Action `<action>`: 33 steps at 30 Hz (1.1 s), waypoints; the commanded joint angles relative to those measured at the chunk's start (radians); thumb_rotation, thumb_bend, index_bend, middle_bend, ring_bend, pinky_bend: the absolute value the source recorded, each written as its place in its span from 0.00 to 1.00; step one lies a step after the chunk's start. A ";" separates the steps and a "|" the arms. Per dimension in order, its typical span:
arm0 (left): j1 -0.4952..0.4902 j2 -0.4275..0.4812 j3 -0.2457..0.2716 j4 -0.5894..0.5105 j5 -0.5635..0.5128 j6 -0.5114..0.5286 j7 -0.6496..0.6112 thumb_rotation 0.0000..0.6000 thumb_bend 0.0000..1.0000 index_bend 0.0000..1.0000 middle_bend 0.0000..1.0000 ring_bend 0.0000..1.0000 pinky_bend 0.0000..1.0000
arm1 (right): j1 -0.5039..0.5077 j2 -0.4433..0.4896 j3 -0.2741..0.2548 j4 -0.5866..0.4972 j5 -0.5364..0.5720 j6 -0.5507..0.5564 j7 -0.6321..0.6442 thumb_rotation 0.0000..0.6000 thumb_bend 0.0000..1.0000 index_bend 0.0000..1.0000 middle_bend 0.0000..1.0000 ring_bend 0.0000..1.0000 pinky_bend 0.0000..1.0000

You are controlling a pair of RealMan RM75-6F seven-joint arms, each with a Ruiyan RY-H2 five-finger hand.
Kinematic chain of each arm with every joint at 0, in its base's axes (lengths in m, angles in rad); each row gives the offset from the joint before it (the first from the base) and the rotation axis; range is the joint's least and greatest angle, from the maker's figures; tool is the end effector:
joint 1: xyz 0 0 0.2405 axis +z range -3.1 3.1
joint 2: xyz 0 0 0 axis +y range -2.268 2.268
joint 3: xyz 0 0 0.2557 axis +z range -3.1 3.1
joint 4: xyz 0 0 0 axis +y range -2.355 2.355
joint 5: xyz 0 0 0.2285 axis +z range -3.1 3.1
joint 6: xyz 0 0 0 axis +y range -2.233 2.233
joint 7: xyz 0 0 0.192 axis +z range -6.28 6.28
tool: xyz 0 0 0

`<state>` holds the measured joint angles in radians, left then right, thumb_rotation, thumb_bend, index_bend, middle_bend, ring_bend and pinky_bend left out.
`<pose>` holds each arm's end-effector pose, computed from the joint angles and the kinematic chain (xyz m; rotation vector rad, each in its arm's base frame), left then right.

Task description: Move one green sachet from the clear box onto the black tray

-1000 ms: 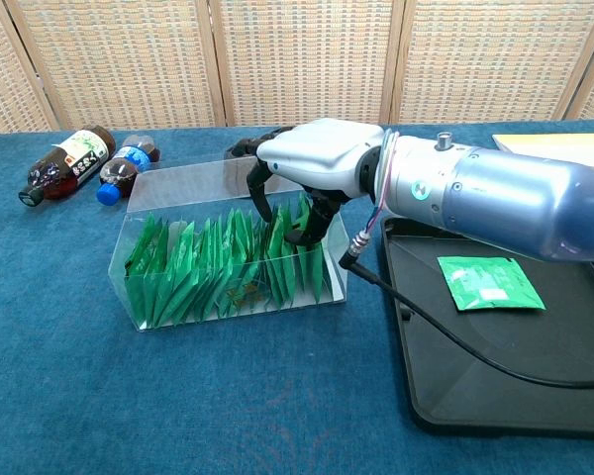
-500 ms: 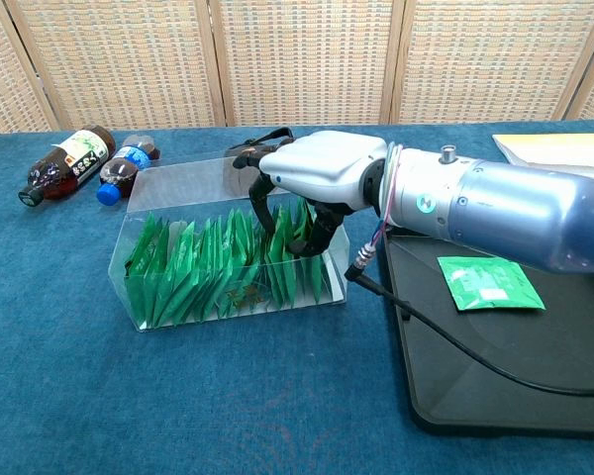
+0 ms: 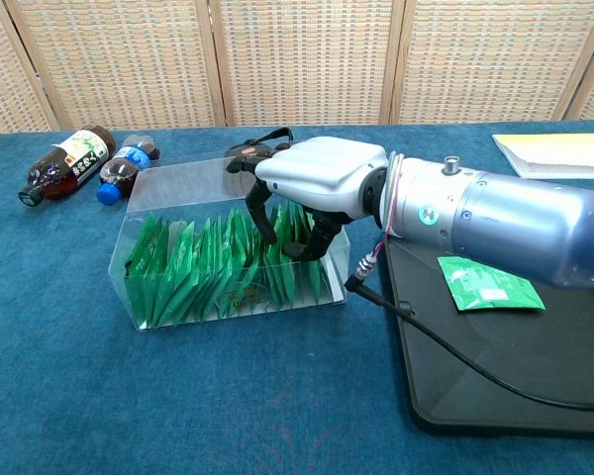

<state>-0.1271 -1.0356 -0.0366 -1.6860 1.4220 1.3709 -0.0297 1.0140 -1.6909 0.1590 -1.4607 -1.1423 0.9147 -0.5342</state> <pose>-0.3229 0.2386 0.1448 -1.4007 -1.0203 -0.8386 -0.0061 -0.3693 -0.1104 2.1926 -0.5694 1.0088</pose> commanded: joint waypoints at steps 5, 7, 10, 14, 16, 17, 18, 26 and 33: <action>0.000 0.001 0.000 0.000 0.000 0.000 -0.004 1.00 0.06 0.00 0.00 0.00 0.00 | -0.003 -0.008 0.002 0.007 0.002 -0.004 -0.002 1.00 0.56 0.55 0.07 0.00 0.05; 0.000 0.001 0.000 0.001 0.001 0.000 -0.005 1.00 0.06 0.00 0.00 0.00 0.00 | -0.004 -0.010 0.004 0.009 0.003 -0.005 -0.001 1.00 0.56 0.55 0.07 0.00 0.05; 0.000 0.002 0.000 0.000 0.001 0.000 -0.007 1.00 0.06 0.00 0.00 0.00 0.00 | -0.006 -0.012 0.005 0.012 0.003 -0.005 0.000 1.00 0.56 0.55 0.07 0.00 0.05; -0.001 0.002 0.000 0.001 0.002 -0.001 -0.008 1.00 0.06 0.00 0.00 0.00 0.00 | -0.007 -0.017 0.006 0.017 0.003 -0.009 0.002 1.00 0.57 0.56 0.07 0.00 0.05; -0.001 0.002 0.000 0.001 0.002 -0.001 -0.008 1.00 0.06 0.00 0.00 0.00 0.00 | -0.007 -0.021 0.007 0.021 0.003 -0.011 0.002 1.00 0.58 0.56 0.07 0.00 0.05; -0.001 0.002 0.000 0.002 0.002 0.000 -0.008 1.00 0.06 0.00 0.00 0.00 0.00 | -0.006 -0.025 0.008 0.024 0.003 -0.011 0.002 1.00 0.58 0.56 0.07 0.00 0.05; -0.001 0.002 0.000 0.002 0.001 0.000 -0.008 1.00 0.06 0.00 0.00 0.00 0.00 | -0.006 -0.027 0.009 0.026 0.004 -0.012 0.001 1.00 0.58 0.56 0.07 0.00 0.05; -0.001 0.003 -0.001 0.002 -0.001 -0.001 -0.012 1.00 0.06 0.00 0.00 0.00 0.00 | -0.008 -0.038 0.014 0.039 0.003 -0.012 0.005 1.00 0.58 0.60 0.07 0.00 0.05; -0.001 0.003 -0.001 0.003 -0.002 -0.002 -0.012 1.00 0.06 0.00 0.00 0.00 0.00 | -0.012 -0.046 0.014 0.050 -0.010 -0.009 0.020 1.00 0.58 0.64 0.08 0.00 0.07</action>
<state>-0.1284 -1.0325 -0.0376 -1.6833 1.4204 1.3686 -0.0418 1.0023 -1.7356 0.1729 -1.4119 -1.1512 0.9052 -0.5160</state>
